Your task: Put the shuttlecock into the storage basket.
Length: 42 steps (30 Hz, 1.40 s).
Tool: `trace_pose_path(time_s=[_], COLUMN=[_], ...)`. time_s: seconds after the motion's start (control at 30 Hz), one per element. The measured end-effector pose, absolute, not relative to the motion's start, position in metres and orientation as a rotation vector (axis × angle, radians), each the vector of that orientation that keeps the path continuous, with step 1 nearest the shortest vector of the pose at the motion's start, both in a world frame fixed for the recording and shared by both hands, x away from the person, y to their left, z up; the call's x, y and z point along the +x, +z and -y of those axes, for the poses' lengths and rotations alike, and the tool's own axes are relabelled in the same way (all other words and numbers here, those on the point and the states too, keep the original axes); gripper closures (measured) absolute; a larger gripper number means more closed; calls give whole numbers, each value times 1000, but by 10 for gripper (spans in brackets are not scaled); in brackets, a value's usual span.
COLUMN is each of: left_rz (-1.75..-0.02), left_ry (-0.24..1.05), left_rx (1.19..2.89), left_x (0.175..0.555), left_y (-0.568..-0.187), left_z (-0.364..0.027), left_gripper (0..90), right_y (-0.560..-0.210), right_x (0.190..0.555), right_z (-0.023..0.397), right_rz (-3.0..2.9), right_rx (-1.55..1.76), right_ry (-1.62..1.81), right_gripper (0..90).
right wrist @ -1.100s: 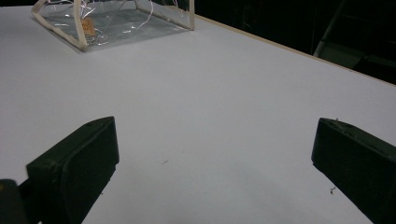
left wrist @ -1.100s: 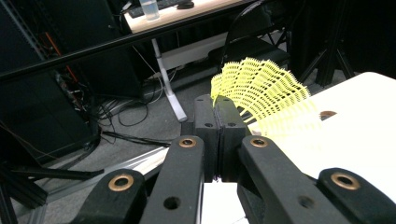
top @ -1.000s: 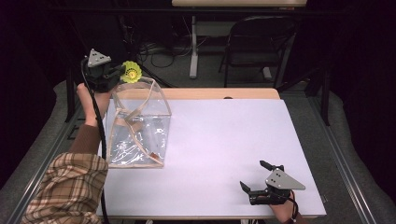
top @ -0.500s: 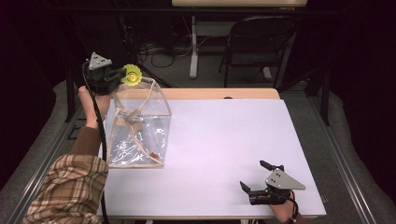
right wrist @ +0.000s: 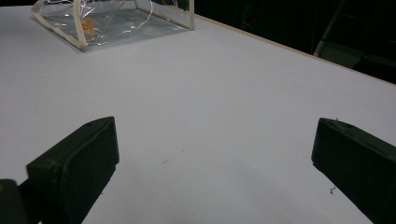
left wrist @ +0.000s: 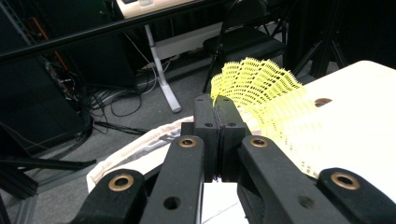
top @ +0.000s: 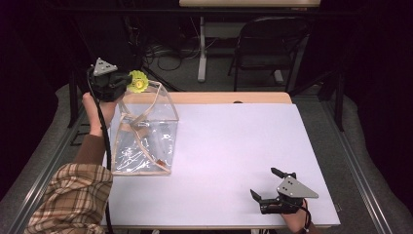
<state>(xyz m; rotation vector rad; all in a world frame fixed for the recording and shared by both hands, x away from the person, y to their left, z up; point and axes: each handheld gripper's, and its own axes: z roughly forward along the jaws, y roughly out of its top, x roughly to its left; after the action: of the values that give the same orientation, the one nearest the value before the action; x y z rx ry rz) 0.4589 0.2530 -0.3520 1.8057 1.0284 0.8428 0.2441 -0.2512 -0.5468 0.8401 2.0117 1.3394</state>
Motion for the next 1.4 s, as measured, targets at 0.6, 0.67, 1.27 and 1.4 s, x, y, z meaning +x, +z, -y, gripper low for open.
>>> trace_pose_path(time_s=[0.6,0.67,1.27,1.4], left_rz=[-1045,-1046,-1057,-1056], left_ry=[804,800,761,752], left_rx=[1831,1832,1851,1857], left_x=[461,462,463,465], left_y=[-367,-369,-383,-384], left_z=[-254,-254,-255,-253], left_gripper=[896,895,896,896], right_y=[-547,-547,-547,-547], right_x=[244,244,244,245], right_z=[251,251,251,251], right_rz=[-2011,-2011,-2009,-2012], right_rx=[841,842,839,842], right_ry=[1339,1339,1345,1343], right_gripper=[4,4,3,3])
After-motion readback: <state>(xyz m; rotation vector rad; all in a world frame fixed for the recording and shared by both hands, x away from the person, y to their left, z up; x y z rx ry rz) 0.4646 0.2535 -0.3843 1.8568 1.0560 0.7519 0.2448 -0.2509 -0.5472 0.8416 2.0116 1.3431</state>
